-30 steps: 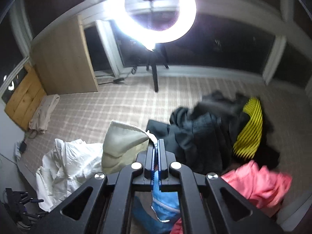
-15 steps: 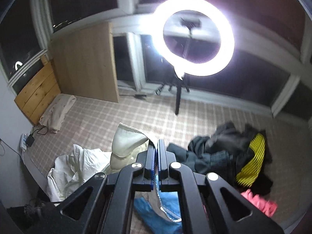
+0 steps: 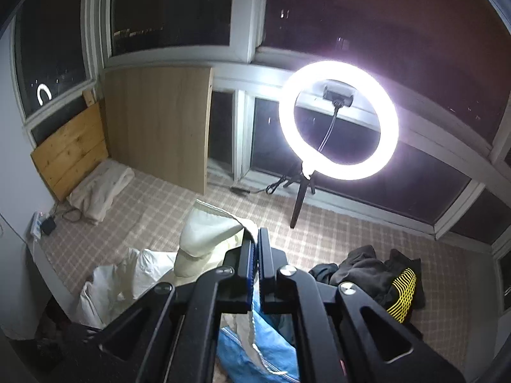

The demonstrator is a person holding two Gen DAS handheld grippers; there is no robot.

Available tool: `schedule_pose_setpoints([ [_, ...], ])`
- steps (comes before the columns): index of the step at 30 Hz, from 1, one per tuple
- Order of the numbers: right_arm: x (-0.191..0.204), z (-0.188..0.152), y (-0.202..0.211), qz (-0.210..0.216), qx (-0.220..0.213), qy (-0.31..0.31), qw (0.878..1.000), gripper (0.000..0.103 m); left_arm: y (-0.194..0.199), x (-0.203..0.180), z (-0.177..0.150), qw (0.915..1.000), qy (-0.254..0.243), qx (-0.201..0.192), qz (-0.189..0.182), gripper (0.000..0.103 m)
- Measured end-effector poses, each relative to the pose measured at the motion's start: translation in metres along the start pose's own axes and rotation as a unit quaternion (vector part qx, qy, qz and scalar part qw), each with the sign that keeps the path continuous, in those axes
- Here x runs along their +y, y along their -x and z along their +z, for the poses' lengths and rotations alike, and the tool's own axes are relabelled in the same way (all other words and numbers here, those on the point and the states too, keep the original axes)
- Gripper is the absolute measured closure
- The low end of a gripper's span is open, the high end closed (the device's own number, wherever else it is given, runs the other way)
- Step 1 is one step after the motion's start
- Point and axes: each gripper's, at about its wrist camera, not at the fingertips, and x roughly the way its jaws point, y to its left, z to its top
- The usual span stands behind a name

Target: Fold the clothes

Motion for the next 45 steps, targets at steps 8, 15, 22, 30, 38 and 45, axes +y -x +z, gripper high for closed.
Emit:
schedule_pose_setpoints([
  [8,0.007,0.045,0.048,0.047,-0.085,-0.032,0.995,0.101,0.155,0.129,0.086,0.9847,0.025,-0.101,0.140,0.102],
  [15,0.043,0.103,0.144,0.089,-0.209,-0.018,0.974,0.101,0.289,0.168,0.149,0.9359,-0.012,-0.188,0.297,0.102],
  [22,0.094,0.126,0.179,0.043,-0.244,0.037,0.968,0.101,0.335,0.158,0.154,0.9279,-0.020,-0.223,0.298,0.102],
  [30,0.110,0.115,0.169,0.043,-0.221,0.032,0.974,0.101,0.328,0.149,0.135,0.9348,-0.044,-0.158,0.315,0.102],
  [38,0.101,0.087,0.261,0.032,-0.318,0.029,0.947,0.101,0.392,0.113,0.143,0.9200,-0.099,-0.189,0.329,0.101],
  [45,0.108,0.112,0.238,-0.030,-0.304,0.044,0.951,0.101,0.368,0.123,0.169,0.9276,-0.139,-0.146,0.314,0.101],
])
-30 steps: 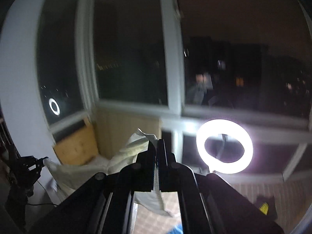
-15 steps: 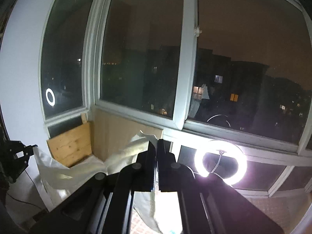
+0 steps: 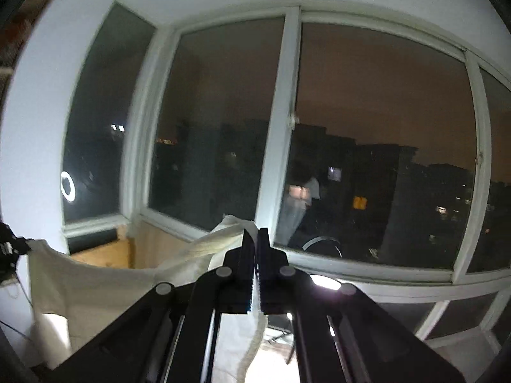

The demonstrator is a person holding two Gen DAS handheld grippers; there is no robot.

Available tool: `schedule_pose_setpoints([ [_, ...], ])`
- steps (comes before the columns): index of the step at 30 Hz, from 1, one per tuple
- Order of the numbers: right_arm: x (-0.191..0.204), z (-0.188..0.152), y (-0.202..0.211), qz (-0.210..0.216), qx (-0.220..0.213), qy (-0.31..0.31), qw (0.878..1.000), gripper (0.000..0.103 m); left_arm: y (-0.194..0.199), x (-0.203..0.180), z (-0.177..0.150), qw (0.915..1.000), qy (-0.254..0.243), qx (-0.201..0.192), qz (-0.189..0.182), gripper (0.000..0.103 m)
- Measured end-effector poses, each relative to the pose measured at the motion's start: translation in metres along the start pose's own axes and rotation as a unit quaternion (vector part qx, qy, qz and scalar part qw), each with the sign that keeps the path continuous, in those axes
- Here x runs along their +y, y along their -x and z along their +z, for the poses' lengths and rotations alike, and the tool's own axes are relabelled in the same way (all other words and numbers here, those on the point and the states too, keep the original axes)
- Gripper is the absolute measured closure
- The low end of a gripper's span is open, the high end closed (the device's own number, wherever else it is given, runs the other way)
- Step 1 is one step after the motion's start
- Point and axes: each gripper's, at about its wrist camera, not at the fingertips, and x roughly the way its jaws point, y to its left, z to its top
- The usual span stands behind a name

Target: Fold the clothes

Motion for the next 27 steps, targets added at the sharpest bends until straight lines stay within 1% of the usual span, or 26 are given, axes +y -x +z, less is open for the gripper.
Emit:
schedule_pose_setpoints([
  [2,-0.002,-0.018,-0.042,-0.008,0.030,0.002,1.000,0.101,-0.042,-0.007,-0.009,0.9992,-0.004,0.031,-0.025,0.101],
  [4,-0.005,-0.046,-0.096,-0.020,0.068,0.003,0.997,0.101,-0.095,-0.020,-0.026,0.9959,-0.003,0.072,-0.054,0.101],
  [6,-0.001,-0.081,-0.161,-0.043,0.110,0.015,0.993,0.101,-0.157,-0.041,-0.050,0.9895,-0.012,0.118,-0.083,0.101],
  [8,0.009,-0.124,-0.233,-0.068,0.154,0.036,0.985,0.101,-0.218,-0.066,-0.077,0.9821,-0.022,0.158,-0.101,0.101],
  [10,0.024,-0.166,-0.297,-0.087,0.192,0.065,0.975,0.101,-0.279,-0.092,-0.106,0.9718,-0.022,0.196,-0.129,0.101],
  [11,0.033,-0.191,-0.329,-0.099,0.211,0.089,0.968,0.101,-0.311,-0.106,-0.122,0.9653,-0.019,0.216,-0.145,0.100],
  [12,0.044,-0.223,-0.362,-0.112,0.236,0.119,0.958,0.101,-0.344,-0.122,-0.139,0.9575,-0.017,0.240,-0.158,0.097],
  [15,0.066,-0.309,-0.432,-0.103,0.328,0.174,0.923,0.098,-0.427,-0.171,-0.188,0.9337,-0.022,0.302,-0.192,0.097],
  [16,0.072,-0.331,-0.444,-0.093,0.352,0.172,0.916,0.097,-0.444,-0.181,-0.200,0.9284,-0.020,0.317,-0.193,0.097],
  [18,0.082,-0.364,-0.451,-0.069,0.381,0.168,0.907,0.095,-0.466,-0.192,-0.215,0.9142,0.004,0.338,-0.223,0.097],
  [20,0.090,-0.375,-0.449,-0.063,0.385,0.171,0.905,0.085,-0.473,-0.186,-0.218,0.9136,0.018,0.338,-0.225,0.097],
  [21,0.092,-0.376,-0.446,-0.062,0.381,0.172,0.906,0.076,-0.467,-0.181,-0.217,0.9152,0.019,0.333,-0.226,0.097],
  [22,0.092,-0.374,-0.443,-0.063,0.378,0.171,0.908,0.065,-0.461,-0.173,-0.215,0.9164,0.023,0.328,-0.228,0.096],
  [23,0.088,-0.367,-0.442,-0.066,0.375,0.165,0.910,0.061,-0.457,-0.160,-0.213,0.9163,0.035,0.326,-0.230,0.093],
  [25,0.076,-0.355,-0.439,-0.069,0.372,0.148,0.914,0.049,-0.439,-0.137,-0.209,0.9172,0.054,0.317,-0.236,0.091],
  [26,0.065,-0.350,-0.435,-0.068,0.374,0.133,0.915,0.047,-0.428,-0.127,-0.208,0.9188,0.060,0.311,-0.236,0.091],
  [27,0.060,-0.345,-0.430,-0.068,0.373,0.124,0.917,0.047,-0.416,-0.118,-0.207,0.9225,0.058,0.307,-0.227,0.091],
])
